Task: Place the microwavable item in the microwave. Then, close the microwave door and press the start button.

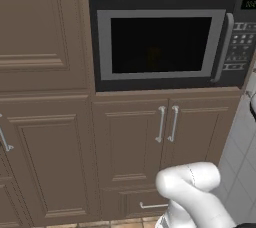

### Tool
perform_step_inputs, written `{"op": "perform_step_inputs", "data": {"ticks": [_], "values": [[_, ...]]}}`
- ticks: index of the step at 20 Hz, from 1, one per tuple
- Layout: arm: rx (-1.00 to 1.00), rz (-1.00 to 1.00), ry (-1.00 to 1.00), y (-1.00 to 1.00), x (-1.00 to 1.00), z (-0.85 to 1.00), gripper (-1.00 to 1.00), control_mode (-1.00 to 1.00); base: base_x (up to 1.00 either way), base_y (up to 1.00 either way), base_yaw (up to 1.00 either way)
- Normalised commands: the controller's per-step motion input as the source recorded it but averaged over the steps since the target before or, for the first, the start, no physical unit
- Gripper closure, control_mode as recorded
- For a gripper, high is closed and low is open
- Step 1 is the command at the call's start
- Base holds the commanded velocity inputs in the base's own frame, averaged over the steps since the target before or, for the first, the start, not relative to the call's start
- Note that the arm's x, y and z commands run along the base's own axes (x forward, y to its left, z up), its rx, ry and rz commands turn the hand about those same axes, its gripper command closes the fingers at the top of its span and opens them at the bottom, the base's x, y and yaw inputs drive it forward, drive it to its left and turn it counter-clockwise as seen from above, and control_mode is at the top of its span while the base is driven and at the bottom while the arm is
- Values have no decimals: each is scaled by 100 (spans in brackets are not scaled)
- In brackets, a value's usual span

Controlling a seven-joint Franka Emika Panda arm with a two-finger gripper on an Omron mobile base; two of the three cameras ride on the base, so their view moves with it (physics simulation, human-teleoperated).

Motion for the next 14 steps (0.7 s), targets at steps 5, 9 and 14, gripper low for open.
{"op": "perform_step_inputs", "data": {"ticks": [5, 9, 14], "values": [[0, 12, 2, -23, 58, -10, -100, -100, 0, 0, 0], [0, 7, 1, -23, 50, -8, -100, -100, 0, 0, 0], [0, 1, 7, -20, 44, -22, -100, -100, 0, 0, 0]]}}
